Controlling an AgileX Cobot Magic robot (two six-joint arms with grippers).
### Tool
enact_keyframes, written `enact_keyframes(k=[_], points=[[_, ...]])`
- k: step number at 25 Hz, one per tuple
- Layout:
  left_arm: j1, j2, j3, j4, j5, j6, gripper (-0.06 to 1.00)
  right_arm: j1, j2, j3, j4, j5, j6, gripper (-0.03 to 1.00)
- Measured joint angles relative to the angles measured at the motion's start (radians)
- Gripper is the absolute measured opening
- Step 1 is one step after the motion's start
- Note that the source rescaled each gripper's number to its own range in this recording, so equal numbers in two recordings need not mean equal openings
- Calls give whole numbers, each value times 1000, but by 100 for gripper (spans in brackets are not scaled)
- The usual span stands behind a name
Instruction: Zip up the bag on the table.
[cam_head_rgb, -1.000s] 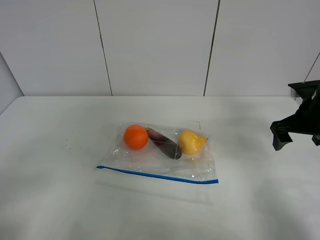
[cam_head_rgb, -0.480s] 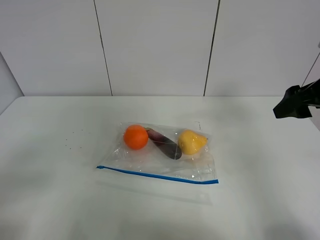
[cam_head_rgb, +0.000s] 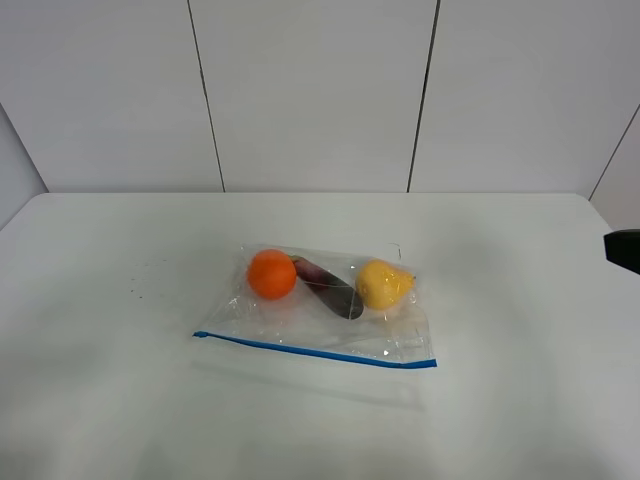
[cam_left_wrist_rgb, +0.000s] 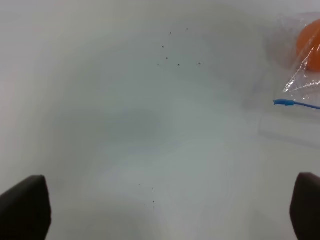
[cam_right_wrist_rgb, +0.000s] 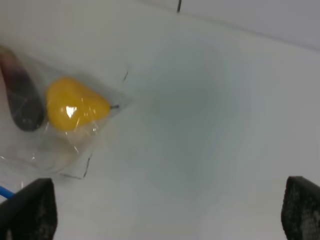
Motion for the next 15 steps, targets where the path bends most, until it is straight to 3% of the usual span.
enact_keyframes(k=[10,15], points=[[0,0,0,0,0,0,100,0,-365,116,-29,26,108,100],[0,0,0,0,0,0,100,0,-467,141,-85,119,164,100]])
